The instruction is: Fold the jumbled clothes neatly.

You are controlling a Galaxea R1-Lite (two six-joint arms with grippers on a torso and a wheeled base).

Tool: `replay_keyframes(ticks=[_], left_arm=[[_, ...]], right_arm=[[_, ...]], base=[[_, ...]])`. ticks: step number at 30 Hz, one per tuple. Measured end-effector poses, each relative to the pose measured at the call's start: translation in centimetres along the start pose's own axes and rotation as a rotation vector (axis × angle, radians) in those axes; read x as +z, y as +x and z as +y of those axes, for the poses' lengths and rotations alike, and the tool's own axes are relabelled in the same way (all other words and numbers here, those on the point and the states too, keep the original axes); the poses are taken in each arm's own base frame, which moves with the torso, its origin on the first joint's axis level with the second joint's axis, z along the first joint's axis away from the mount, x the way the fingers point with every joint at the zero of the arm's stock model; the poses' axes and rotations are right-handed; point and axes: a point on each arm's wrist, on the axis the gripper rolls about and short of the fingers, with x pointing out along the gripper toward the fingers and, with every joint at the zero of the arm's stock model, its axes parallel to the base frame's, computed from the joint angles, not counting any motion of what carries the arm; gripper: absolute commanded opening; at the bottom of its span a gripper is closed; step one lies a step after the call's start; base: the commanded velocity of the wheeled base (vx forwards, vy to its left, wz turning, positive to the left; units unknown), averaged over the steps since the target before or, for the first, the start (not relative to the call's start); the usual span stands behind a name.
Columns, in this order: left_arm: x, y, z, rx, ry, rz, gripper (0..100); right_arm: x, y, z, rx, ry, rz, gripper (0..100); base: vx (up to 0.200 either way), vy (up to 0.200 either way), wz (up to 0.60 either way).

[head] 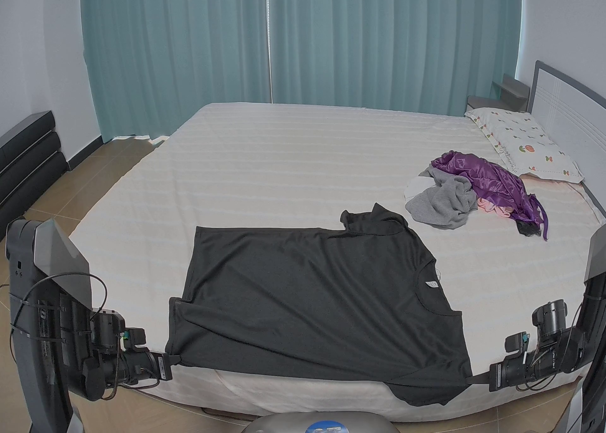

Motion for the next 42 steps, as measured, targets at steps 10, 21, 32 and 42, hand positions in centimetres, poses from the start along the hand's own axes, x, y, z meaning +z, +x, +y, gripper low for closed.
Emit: replay_keyframes(ticks=[10, 21, 32, 42], left_arm=[[0.2, -1.6, 0.1, 0.018, 0.024, -0.016, 0], [-0.5, -3.0, -0.1, 0.028, 0.098, 0.105, 0], [-0.2, -4.1, -0.9, 0.018, 0.105, 0.136, 0], [1.7, -4.3, -1.2, 0.018, -0.016, 0.041, 0]], right_arm=[[-0.8, -1.8, 0.9, 0.003, 0.039, 0.049, 0], [-0.7, -2.4, 1.2, 0.006, 0.03, 0.029, 0], [-1.1, -2.6, 1.2, -0.004, 0.042, 0.065, 0], [-0.7, -2.8, 1.2, 0.002, 0.033, 0.025, 0]], base=[[0.0, 0.0, 0.0], [0.0, 0.0, 0.0], [0.0, 0.0, 0.0], [0.0, 0.0, 0.0]])
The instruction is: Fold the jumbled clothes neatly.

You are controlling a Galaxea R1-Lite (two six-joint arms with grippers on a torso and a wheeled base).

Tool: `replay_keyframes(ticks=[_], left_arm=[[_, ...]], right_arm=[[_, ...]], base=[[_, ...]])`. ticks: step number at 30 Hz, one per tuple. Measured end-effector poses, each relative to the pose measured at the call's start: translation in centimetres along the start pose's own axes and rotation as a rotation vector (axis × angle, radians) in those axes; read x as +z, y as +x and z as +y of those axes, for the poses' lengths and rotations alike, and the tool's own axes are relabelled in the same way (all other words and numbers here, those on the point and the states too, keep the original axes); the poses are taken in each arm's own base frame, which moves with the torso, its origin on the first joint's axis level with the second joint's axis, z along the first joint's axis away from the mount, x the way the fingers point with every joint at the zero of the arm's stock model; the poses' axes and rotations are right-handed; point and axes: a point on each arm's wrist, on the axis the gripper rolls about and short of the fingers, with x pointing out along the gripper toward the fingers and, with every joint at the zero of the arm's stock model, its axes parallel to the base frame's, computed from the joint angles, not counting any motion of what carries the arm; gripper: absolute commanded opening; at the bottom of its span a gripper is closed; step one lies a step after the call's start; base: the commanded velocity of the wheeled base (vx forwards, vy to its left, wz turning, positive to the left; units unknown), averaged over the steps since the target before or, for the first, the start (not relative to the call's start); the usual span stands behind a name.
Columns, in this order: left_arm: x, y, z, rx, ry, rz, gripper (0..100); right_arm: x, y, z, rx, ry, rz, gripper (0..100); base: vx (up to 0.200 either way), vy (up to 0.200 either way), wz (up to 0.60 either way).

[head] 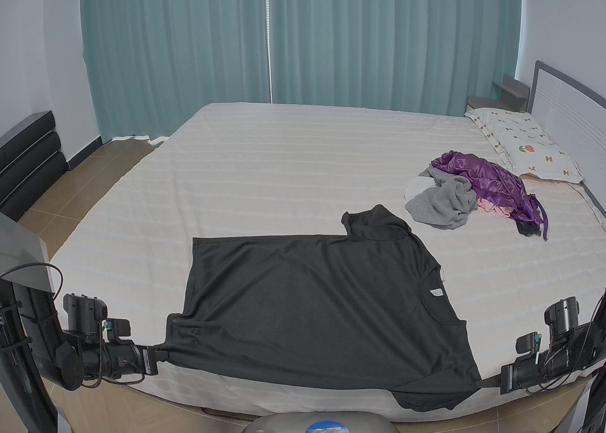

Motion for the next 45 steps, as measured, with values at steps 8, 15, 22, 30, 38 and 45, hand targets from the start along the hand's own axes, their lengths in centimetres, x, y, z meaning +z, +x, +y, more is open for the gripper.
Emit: replay_keyframes(ticks=[8, 15, 22, 30, 38, 45], left_arm=[[3.3, 1.1, -0.6, -0.002, -0.175, -0.132, 0], [5.7, 2.4, -1.4, 0.007, -0.244, -0.221, 0], [7.0, 4.0, -1.5, 0.036, -0.26, -0.24, 0], [7.9, 5.8, -1.1, 0.049, -0.333, -0.26, 0], [8.1, 7.0, -0.7, 0.056, -0.349, -0.258, 0], [8.5, 8.5, -0.3, 0.049, -0.392, -0.264, 0]], right_arm=[[1.5, 0.0, 0.1, 0.005, 0.065, -0.112, 0], [4.9, 0.9, 0.6, 0.004, 0.131, -0.262, 0], [8.1, 2.2, 0.5, -0.008, 0.144, -0.339, 0], [10.6, 3.3, 0.7, 0.0, 0.158, -0.387, 0], [12.6, 4.8, 0.4, 0.006, 0.165, -0.411, 0], [13.5, 6.3, 0.1, -0.009, 0.18, -0.414, 0]], base=[[0.0, 0.0, 0.0], [0.0, 0.0, 0.0], [0.0, 0.0, 0.0], [0.0, 0.0, 0.0], [0.0, 0.0, 0.0], [0.0, 0.0, 0.0]])
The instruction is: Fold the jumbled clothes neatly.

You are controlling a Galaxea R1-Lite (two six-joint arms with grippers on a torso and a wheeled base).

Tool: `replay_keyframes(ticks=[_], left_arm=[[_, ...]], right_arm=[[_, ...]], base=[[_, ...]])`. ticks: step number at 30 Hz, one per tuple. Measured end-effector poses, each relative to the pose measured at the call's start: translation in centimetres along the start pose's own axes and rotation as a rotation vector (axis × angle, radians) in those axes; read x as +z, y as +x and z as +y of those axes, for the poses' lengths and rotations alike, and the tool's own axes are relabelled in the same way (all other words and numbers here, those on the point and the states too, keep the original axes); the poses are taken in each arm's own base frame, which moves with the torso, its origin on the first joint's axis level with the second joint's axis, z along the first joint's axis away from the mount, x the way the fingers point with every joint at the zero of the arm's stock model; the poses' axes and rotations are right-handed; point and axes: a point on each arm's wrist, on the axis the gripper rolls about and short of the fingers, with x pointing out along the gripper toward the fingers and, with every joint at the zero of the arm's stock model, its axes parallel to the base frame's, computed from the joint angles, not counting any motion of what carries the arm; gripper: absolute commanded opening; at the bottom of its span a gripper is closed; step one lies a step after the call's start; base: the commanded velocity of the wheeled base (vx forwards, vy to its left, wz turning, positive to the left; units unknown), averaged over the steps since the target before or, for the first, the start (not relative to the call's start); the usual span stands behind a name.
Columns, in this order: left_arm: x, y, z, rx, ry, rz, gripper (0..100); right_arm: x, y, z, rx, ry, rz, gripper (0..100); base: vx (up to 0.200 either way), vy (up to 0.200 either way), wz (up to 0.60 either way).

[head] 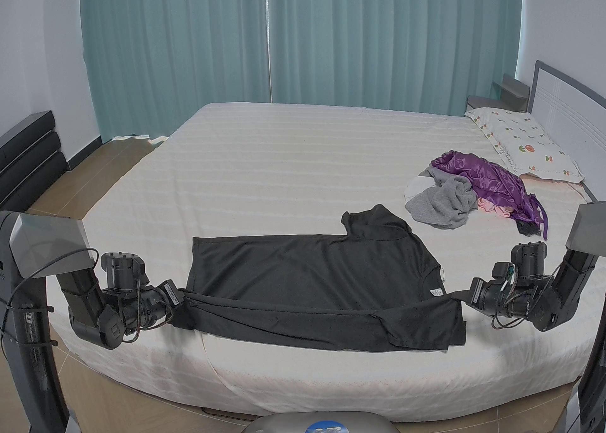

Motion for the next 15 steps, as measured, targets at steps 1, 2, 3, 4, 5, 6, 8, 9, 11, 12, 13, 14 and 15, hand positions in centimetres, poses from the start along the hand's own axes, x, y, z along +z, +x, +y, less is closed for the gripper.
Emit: replay_keyframes(ticks=[1, 2, 3, 4, 5, 6, 8, 9, 11, 12, 13, 14, 15], left_arm=[[0.0, 0.3, 0.0, 0.0, -0.004, 0.001, 0], [0.0, 0.5, 0.1, 0.0, -0.006, 0.001, 0], [-0.1, 0.7, 0.2, 0.001, -0.007, 0.002, 0], [-0.1, 0.9, 0.2, 0.001, -0.008, 0.003, 0], [-0.1, 1.1, 0.3, 0.001, -0.009, 0.003, 0], [-0.1, 1.3, 0.3, 0.001, -0.01, 0.003, 0], [-0.2, 1.5, 0.4, 0.002, -0.015, 0.006, 100], [-0.2, 1.6, 0.4, 0.001, -0.019, 0.007, 100], [-0.3, 1.8, 0.4, 0.003, -0.024, 0.008, 100], [-0.3, 1.9, 0.4, 0.003, -0.024, 0.008, 100], [-0.3, 1.9, 0.4, 0.002, -0.025, 0.01, 100], [-0.3, 1.9, 0.4, 0.003, -0.025, 0.01, 100], [-0.4, 1.9, 0.5, 0.003, -0.026, 0.011, 100]], right_arm=[[0.0, 0.3, 0.0, 0.0, 0.007, 0.0, 0], [0.0, 0.5, 0.1, 0.0, 0.015, 0.0, 0], [0.1, 0.7, 0.1, 0.001, 0.02, 0.0, 0], [0.1, 0.9, 0.1, 0.002, 0.023, 0.002, 0], [0.0, 1.1, 0.1, 0.002, 0.023, 0.005, 100], [-0.1, 1.3, 0.1, 0.002, 0.023, 0.009, 100], [-0.2, 1.6, 0.0, 0.003, 0.023, 0.013, 100], [-0.3, 1.7, 0.0, 0.003, 0.025, 0.016, 100], [-0.4, 1.9, -0.1, 0.002, 0.034, 0.022, 100], [-0.5, 2.0, -0.2, 0.001, 0.042, 0.024, 100], [-0.5, 2.0, -0.2, 0.001, 0.056, 0.025, 100], [-0.5, 2.0, -0.2, 0.001, 0.072, 0.024, 100], [-0.5, 2.0, -0.2, 0.002, 0.09, 0.022, 100]], base=[[0.0, 0.0, 0.0], [0.0, 0.0, 0.0], [0.0, 0.0, 0.0], [0.0, 0.0, 0.0], [0.0, 0.0, 0.0], [0.0, 0.0, 0.0], [0.0, 0.0, 0.0], [0.0, 0.0, 0.0], [0.0, 0.0, 0.0], [0.0, 0.0, 0.0], [0.0, 0.0, 0.0], [0.0, 0.0, 0.0], [0.0, 0.0, 0.0]])
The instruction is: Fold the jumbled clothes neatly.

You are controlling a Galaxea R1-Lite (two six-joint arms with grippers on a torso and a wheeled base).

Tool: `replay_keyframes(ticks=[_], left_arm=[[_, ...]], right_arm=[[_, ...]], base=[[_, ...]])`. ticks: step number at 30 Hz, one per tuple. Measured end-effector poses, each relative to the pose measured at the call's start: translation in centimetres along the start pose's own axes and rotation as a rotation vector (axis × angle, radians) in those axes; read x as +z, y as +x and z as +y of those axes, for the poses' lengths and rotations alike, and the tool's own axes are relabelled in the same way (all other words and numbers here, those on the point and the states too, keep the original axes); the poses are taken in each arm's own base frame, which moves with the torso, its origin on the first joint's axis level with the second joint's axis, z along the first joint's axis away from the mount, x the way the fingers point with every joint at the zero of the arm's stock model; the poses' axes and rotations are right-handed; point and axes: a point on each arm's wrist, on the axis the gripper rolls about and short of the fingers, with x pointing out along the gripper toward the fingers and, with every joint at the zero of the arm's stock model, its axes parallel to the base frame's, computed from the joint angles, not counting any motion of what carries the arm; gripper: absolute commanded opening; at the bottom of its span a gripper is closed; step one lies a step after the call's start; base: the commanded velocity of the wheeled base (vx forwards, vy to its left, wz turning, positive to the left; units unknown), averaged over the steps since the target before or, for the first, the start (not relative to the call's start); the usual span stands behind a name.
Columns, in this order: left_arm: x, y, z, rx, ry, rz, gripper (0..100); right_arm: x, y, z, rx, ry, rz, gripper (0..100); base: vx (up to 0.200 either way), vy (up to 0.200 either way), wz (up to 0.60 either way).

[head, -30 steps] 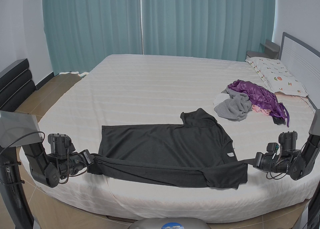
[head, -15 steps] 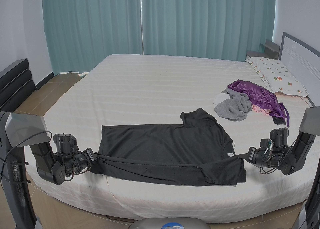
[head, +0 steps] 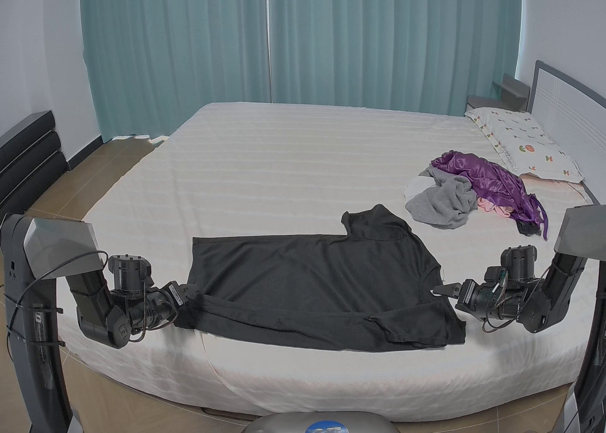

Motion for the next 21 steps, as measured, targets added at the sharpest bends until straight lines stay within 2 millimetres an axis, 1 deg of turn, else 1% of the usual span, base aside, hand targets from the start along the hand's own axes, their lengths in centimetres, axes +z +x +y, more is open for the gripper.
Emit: replay_keyframes(ticks=[7, 11, 15, 21], left_arm=[[0.0, -0.1, 0.0, -0.003, -0.011, -0.005, 100], [0.5, -0.6, -0.3, -0.011, -0.094, -0.026, 100], [1.3, -1.2, -0.7, -0.023, -0.16, -0.063, 100], [1.5, -1.6, -1.1, -0.034, -0.159, -0.069, 100]], right_arm=[[-0.2, -1.0, 0.4, 0.023, 0.185, -0.013, 100], [-0.3, -1.7, 0.8, 0.059, 0.243, -0.047, 100], [-0.7, -2.2, 0.7, 0.065, 0.285, -0.053, 100], [-1.0, -2.4, 0.2, 0.05, 0.303, -0.046, 100]], base=[[0.0, 0.0, 0.0], [0.0, 0.0, 0.0], [0.2, 0.0, 0.0], [0.2, 0.0, 0.0]])
